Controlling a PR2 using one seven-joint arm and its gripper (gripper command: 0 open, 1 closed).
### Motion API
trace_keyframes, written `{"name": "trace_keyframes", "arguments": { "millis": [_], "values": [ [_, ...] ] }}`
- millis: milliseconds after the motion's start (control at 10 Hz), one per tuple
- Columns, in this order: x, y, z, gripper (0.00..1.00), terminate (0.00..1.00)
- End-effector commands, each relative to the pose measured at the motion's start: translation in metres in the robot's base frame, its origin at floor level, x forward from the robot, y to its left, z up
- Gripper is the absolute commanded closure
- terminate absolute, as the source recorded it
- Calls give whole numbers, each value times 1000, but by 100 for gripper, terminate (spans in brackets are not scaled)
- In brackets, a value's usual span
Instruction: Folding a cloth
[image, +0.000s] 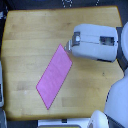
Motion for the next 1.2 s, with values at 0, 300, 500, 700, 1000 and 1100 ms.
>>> {"name": "trace_keyframes", "arguments": {
  "millis": [0,300,500,700,1000,1100],
  "values": [
    [12,49,-47,0,0],
    [20,67,-64,0,0],
    [16,71,-74,0,0],
    [11,69,-82,0,0],
    [2,67,-95,0,0],
    [-2,68,-99,0,0]
  ]
}}
